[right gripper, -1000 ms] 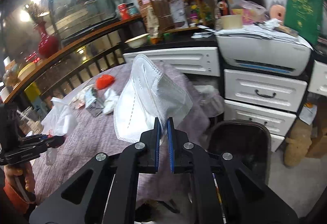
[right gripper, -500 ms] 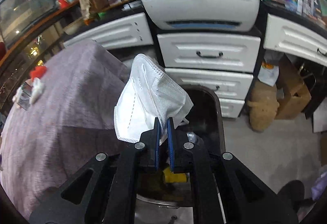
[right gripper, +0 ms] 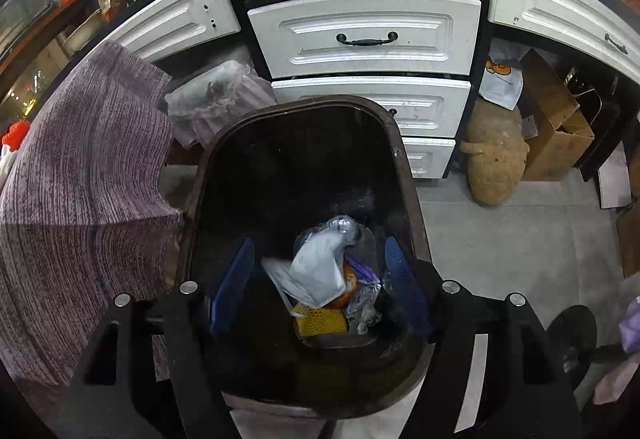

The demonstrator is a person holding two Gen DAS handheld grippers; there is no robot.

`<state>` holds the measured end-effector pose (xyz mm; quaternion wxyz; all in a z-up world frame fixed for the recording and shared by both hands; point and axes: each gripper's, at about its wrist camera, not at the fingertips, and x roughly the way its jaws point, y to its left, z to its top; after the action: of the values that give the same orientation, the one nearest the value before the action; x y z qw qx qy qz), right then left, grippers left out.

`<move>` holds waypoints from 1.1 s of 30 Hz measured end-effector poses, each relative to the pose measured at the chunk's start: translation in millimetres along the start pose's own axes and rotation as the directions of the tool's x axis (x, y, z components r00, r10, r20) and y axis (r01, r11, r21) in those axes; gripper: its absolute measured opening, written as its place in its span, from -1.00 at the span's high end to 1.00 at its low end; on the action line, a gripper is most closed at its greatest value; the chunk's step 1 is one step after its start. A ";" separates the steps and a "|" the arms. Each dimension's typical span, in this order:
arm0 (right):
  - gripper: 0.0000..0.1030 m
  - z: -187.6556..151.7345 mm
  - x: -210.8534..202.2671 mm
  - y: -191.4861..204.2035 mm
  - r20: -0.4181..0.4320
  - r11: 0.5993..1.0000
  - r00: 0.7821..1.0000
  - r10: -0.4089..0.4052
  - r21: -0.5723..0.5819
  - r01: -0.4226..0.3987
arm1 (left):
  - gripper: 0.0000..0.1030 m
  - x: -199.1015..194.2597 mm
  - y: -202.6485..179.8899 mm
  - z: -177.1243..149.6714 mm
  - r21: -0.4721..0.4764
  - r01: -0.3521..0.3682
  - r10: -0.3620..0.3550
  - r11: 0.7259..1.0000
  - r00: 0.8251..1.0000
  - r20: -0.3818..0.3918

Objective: Collect trash
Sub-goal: 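Carry the face mask to the bin and release it with the right gripper while the left carries the bag, then lower the red-labelled bag into the bin and open the left gripper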

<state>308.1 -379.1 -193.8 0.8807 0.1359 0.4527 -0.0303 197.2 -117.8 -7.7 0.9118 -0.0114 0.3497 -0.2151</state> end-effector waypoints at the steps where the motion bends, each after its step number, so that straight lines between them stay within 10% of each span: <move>1: -0.34 -1.2 -2.6 -1.2 0.003 1.000 1.000 0.002 0.003 -0.002 | 0.56 1.4 -1.7 0.2 0.000 0.005 -0.005 1.000 1.000 -0.003; 33: -0.67 -36.6 -153.0 -73.1 0.316 0.989 0.944 -0.099 0.139 0.057 | 0.56 134.3 -79.8 8.0 0.025 0.126 -0.117 0.992 0.963 -0.241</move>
<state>176.3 -450.2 -106.2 0.9303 0.1671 0.3052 -0.1158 260.7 -245.1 -72.9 0.8482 0.0113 0.4511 -0.2774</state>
